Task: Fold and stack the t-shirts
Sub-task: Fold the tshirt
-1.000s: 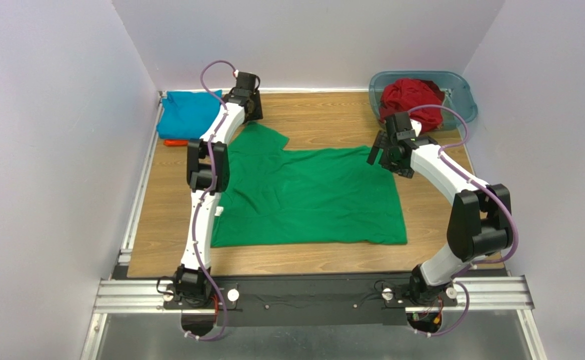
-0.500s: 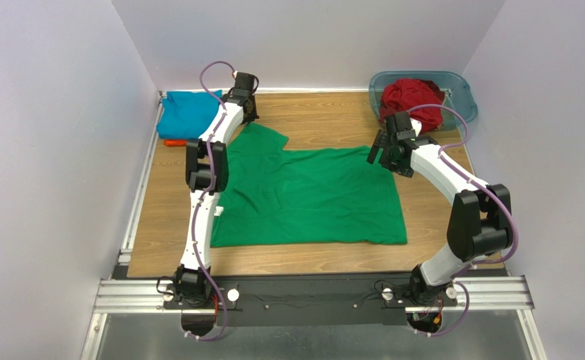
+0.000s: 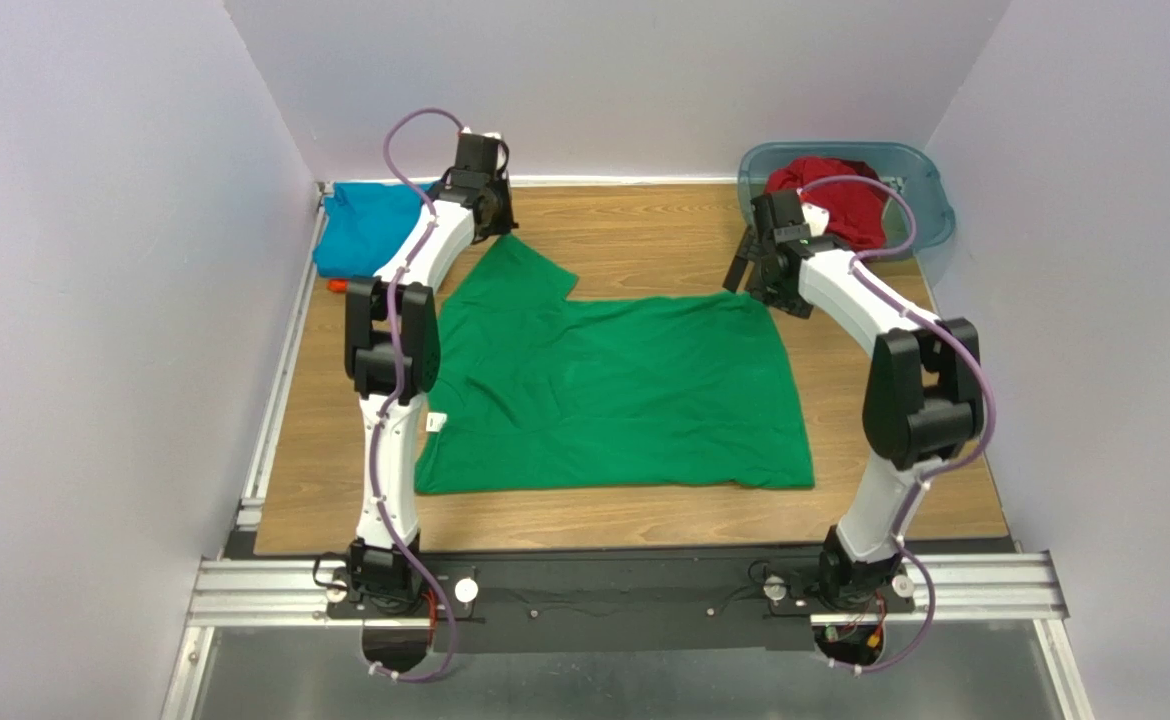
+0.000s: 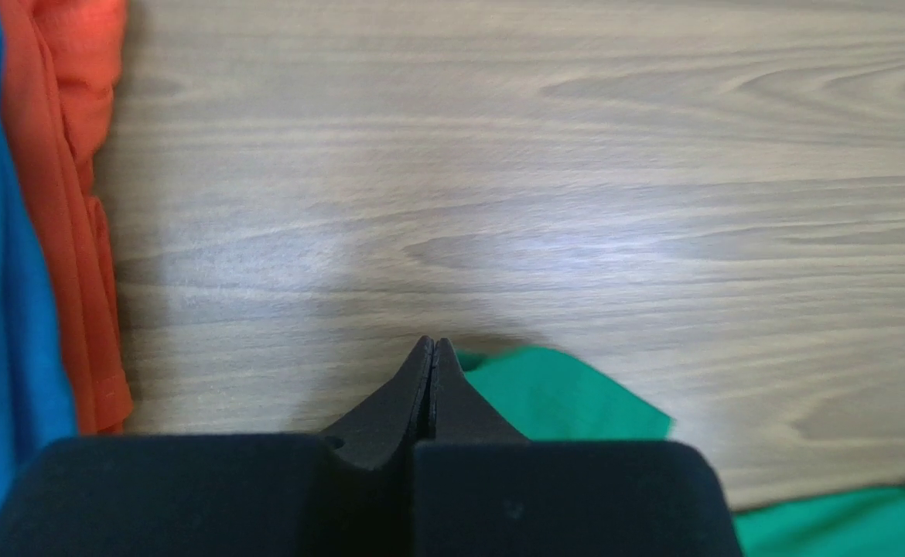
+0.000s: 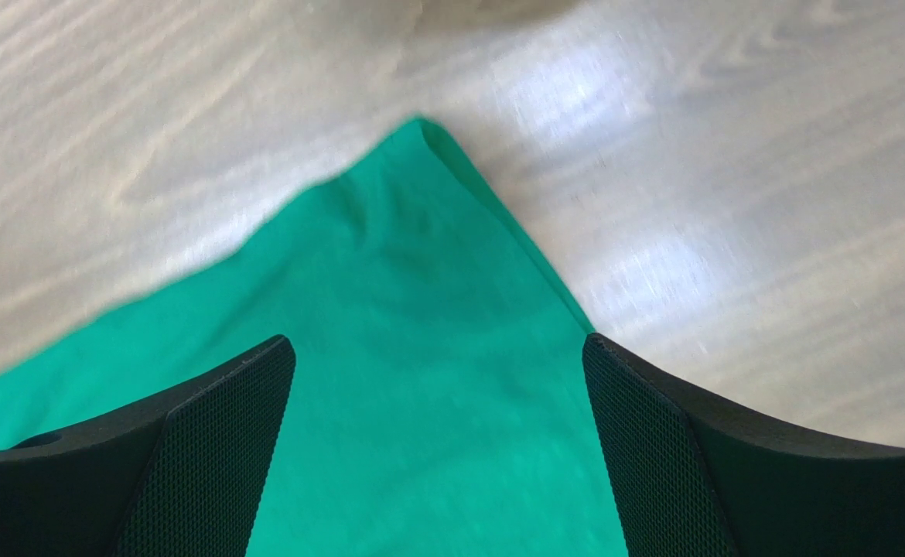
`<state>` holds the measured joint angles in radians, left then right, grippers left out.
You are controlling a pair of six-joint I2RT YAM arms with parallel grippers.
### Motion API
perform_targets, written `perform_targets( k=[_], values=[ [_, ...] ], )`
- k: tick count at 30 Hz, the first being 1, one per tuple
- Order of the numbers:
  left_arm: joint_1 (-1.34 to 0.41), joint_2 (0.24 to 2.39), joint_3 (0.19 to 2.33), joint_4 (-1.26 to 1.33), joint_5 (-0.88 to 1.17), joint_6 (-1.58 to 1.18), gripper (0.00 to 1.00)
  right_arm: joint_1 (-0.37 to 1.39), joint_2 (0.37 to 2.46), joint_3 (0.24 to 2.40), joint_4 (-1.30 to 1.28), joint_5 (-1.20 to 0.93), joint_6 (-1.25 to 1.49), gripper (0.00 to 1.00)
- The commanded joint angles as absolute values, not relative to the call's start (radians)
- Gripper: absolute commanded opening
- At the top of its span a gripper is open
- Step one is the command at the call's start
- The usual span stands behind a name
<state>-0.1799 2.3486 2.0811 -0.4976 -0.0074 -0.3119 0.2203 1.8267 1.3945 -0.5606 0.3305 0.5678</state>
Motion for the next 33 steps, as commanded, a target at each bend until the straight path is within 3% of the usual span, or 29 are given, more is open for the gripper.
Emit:
perform_targets(
  k=[1,10,19,25,29,33],
  values=[
    [-0.181,2.246,2.019,-0.408,0.09,-0.318,0.0,0.204,1.937,1.491,-0.555,0.411,0.598,0.99],
    [-0.183,2.126,1.821,-0.338,0.118,-0.324,0.0,0.201,2.127,1.65,-0.554,0.475,0.637,0.87],
    [-0.184,2.049,1.698,-0.279,0.133,-0.337,0.0,0.201,2.212,1.7,-0.552,0.474,0.627,0.56],
    [-0.184,2.028,1.671,-0.27,0.141,-0.348,0.0,0.201,2.194,1.667,-0.548,0.483,0.626,0.46],
    [-0.186,2.005,1.635,-0.259,0.147,-0.356,0.0,0.199,2.197,1.667,-0.545,0.479,0.608,0.23],
    [-0.186,1.983,1.605,-0.247,0.152,-0.368,0.0,0.201,2.187,1.661,-0.543,0.48,0.595,0.13]
  ],
)
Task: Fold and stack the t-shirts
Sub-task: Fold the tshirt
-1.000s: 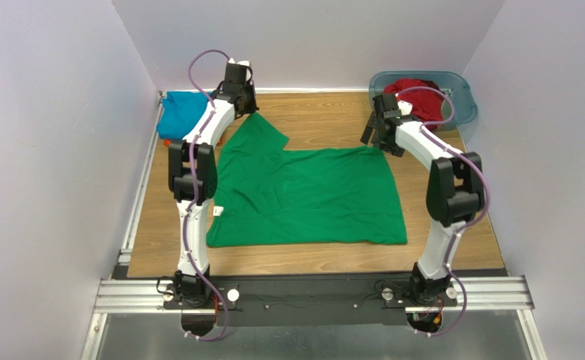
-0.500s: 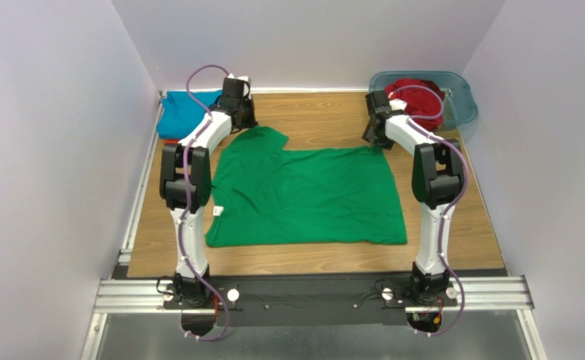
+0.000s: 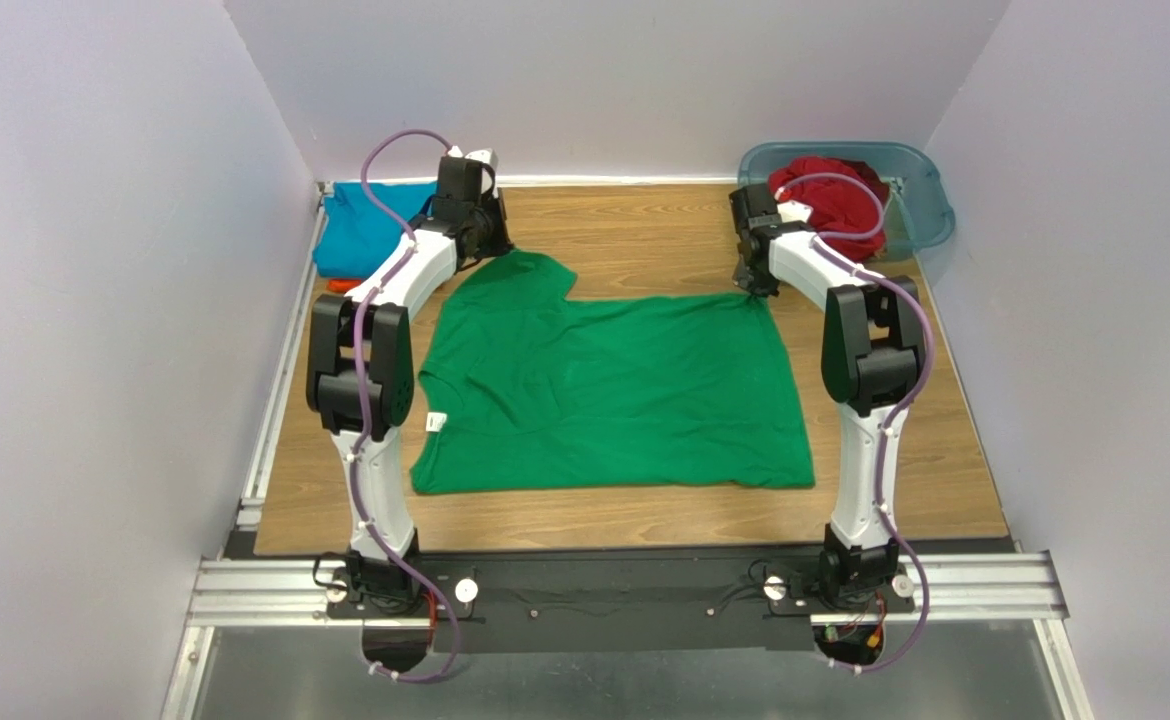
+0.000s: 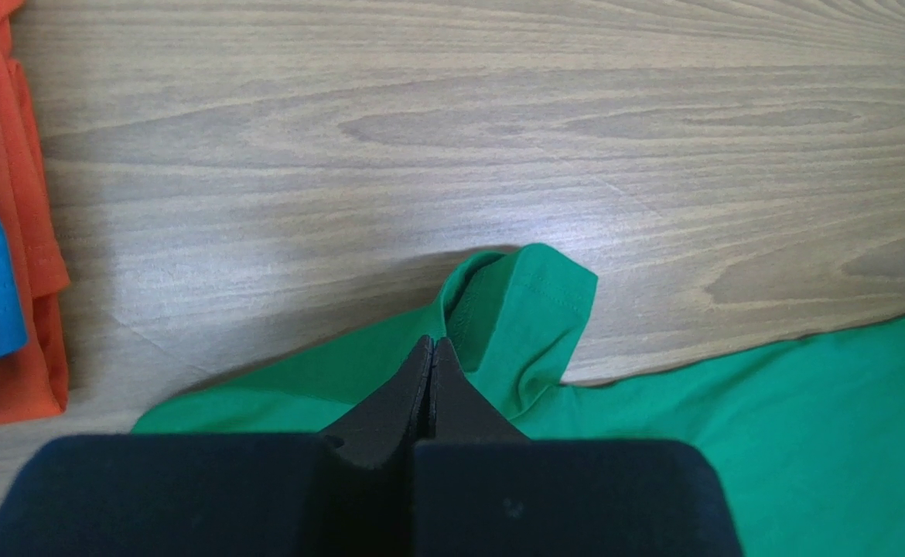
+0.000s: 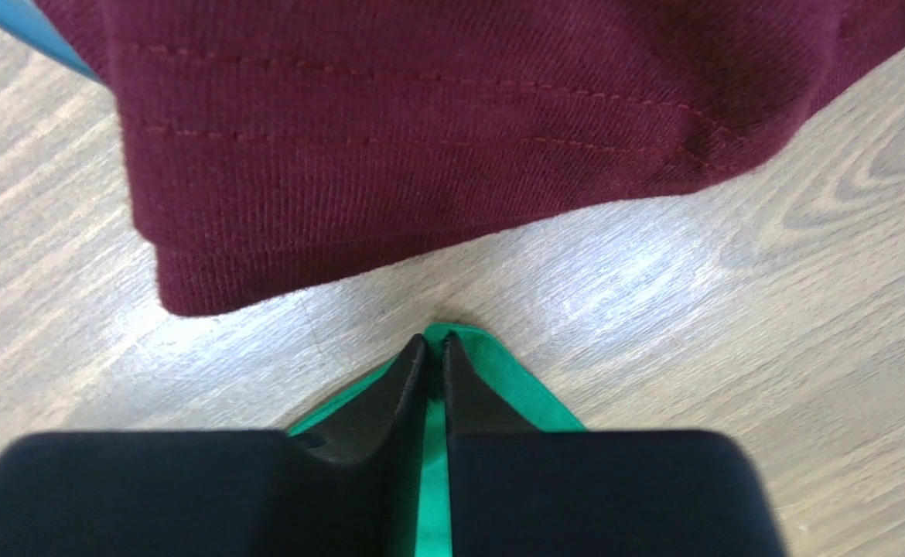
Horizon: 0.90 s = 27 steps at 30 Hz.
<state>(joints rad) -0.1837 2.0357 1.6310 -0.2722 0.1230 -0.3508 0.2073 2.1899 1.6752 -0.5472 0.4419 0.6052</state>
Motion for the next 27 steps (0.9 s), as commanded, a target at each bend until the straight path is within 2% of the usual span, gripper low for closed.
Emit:
perform_targets(
  k=[1,9,27],
  values=[
    [-0.186,1.973,1.598,-0.245,0.155,-0.371,0.0,0.201,2.184,1.658,-0.543,0.48,0.594,0.12],
    [-0.193,1.858,1.442,-0.189,0.16,-0.405,0.0,0.201,2.097,1.583,-0.511,0.456,0.574,0.01],
    [-0.209,1.471,1.022,-0.095,0.101,-0.515,0.0,0.202,1.821,1.28,-0.434,0.388,0.528,0.01]
  ],
)
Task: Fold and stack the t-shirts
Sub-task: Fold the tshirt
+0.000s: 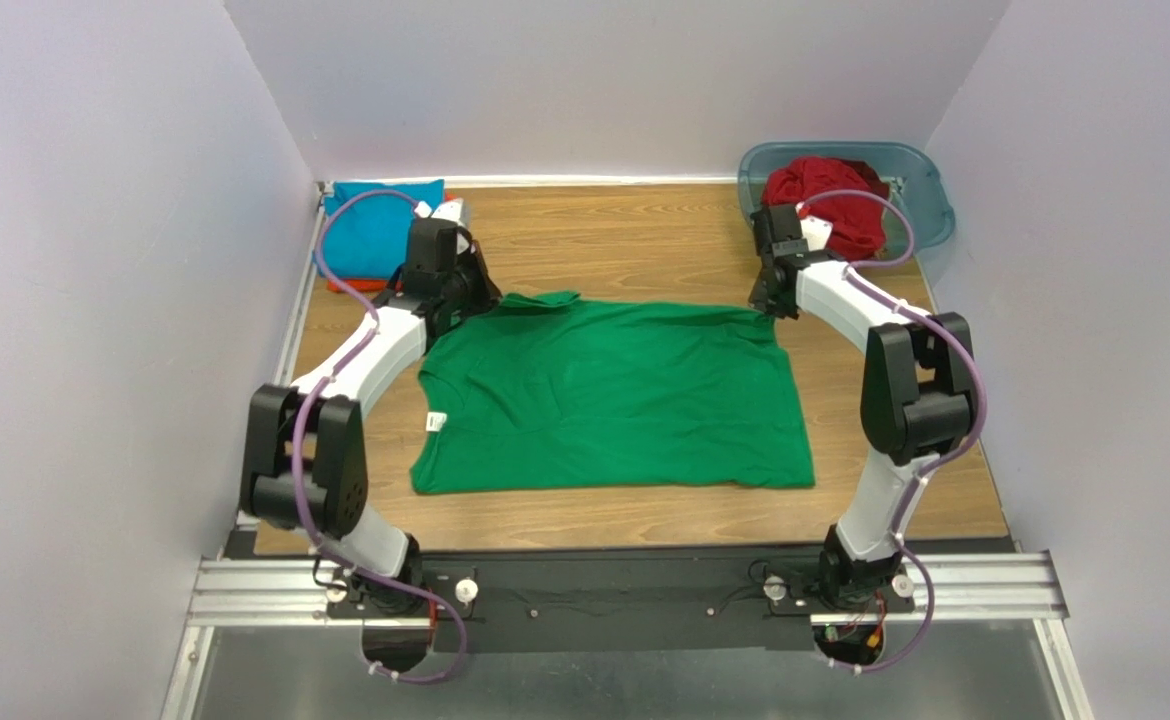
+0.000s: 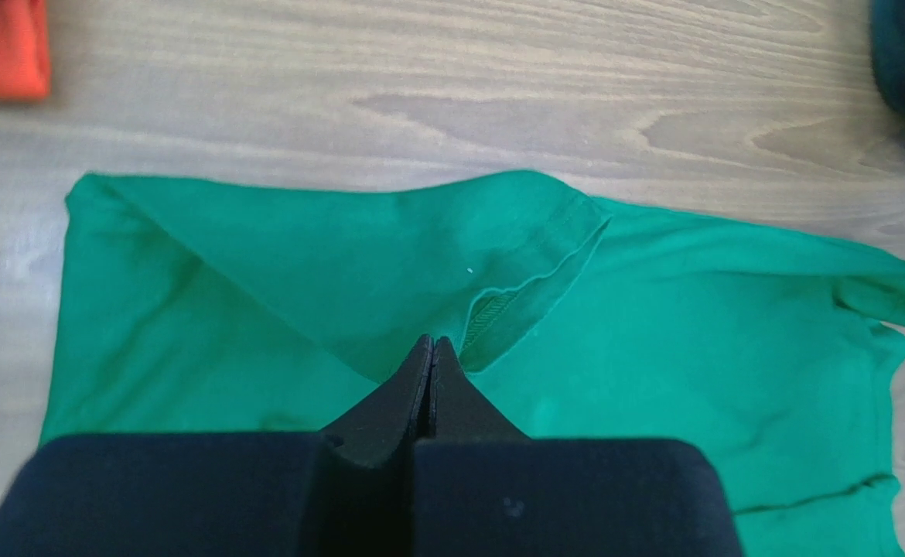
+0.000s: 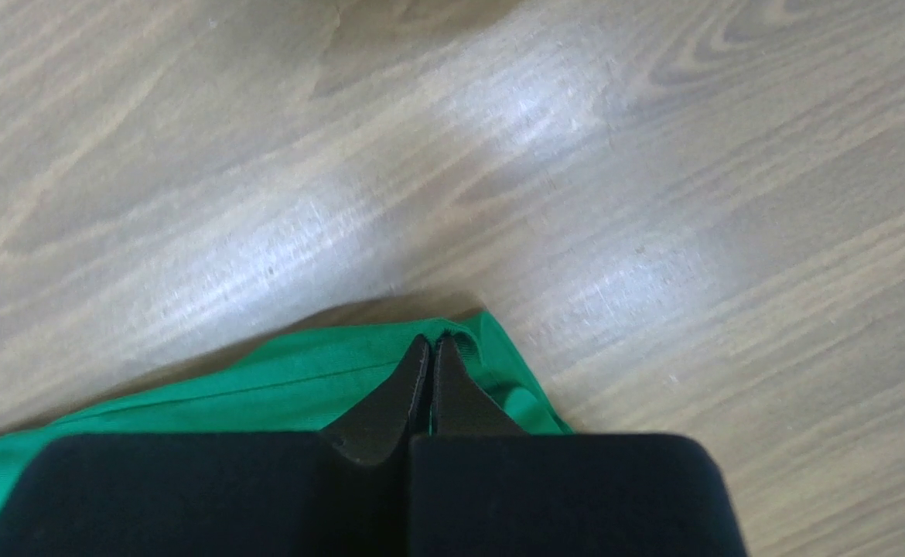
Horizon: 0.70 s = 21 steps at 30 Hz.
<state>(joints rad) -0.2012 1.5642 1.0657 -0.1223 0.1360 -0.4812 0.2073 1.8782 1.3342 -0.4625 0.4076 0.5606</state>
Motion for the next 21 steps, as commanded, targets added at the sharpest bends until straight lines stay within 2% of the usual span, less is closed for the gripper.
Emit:
perform_targets(
  k=[1,21],
  values=[
    [-0.21,1.435,0.999,-0.097,0.103,-0.521,0.0,0.201,1.807,1.267,-0.434,0.393,0.528,0.01],
    [-0.21,1.04,0.781,-0.252,0.123,-0.612,0.0,0.202,1.635,1.152,-0.436,0.345,0.468,0.01]
  ],
)
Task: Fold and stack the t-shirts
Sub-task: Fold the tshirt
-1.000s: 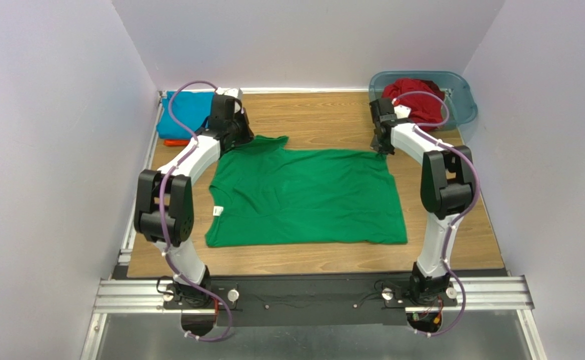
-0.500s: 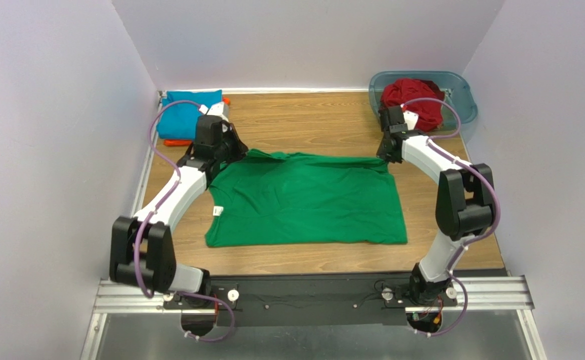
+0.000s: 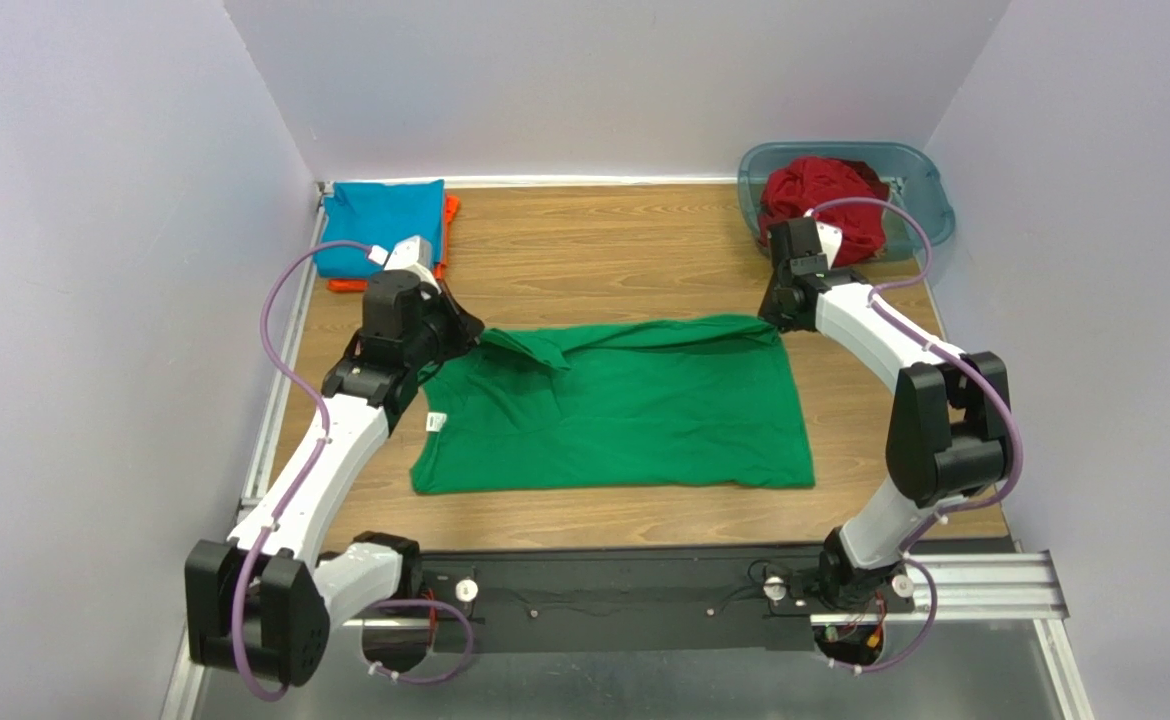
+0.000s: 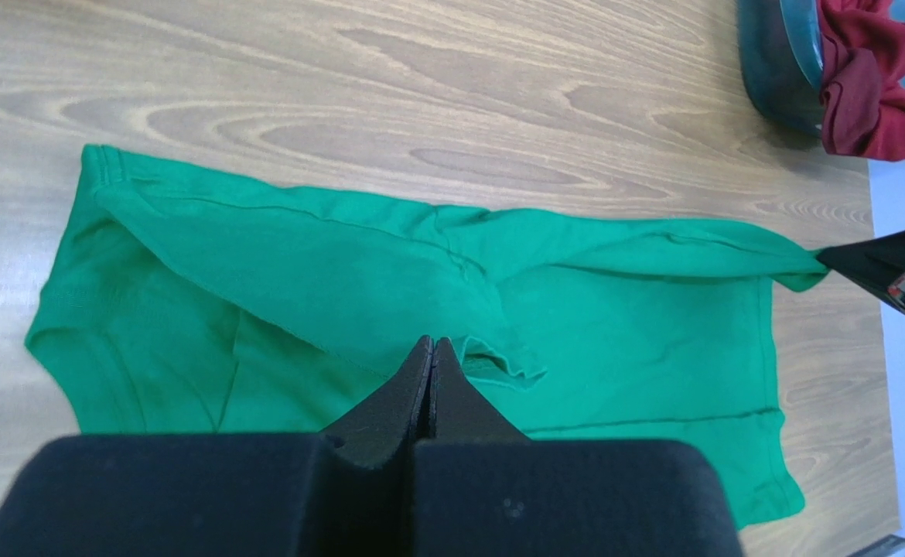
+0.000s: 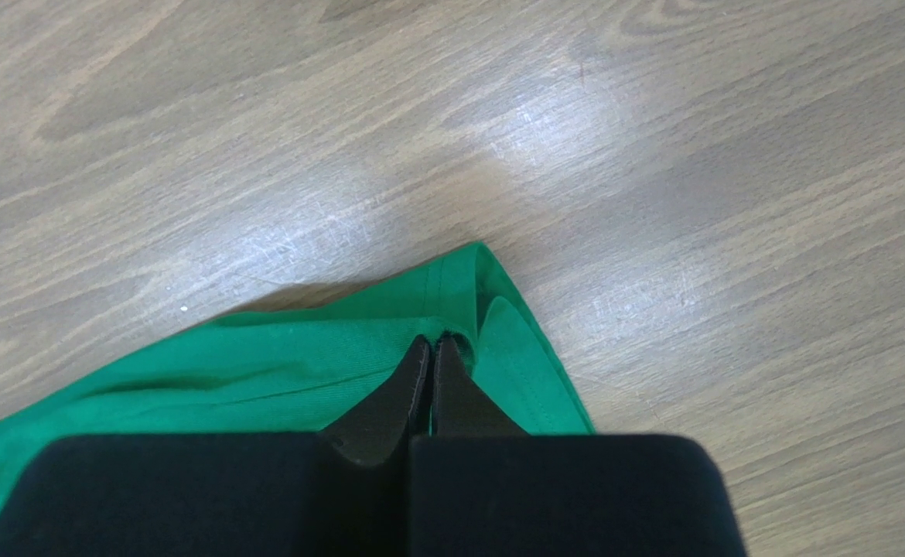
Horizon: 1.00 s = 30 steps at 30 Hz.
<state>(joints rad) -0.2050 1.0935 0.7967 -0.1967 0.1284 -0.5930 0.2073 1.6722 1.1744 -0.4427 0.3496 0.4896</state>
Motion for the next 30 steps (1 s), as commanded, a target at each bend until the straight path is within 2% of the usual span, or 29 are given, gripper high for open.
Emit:
perform_targets(
  k=[1,30],
  values=[
    [-0.21,1.029,0.779,-0.259,0.12,-0.614,0.0,0.202,1.632,1.152,-0.436,0.348,0.465,0.01],
    [-0.21,0.749,0.721,-0.477,0.089,-0.661,0.0,0.202,1.468,0.997,-0.437,0.361,0.472,0.04]
  ],
)
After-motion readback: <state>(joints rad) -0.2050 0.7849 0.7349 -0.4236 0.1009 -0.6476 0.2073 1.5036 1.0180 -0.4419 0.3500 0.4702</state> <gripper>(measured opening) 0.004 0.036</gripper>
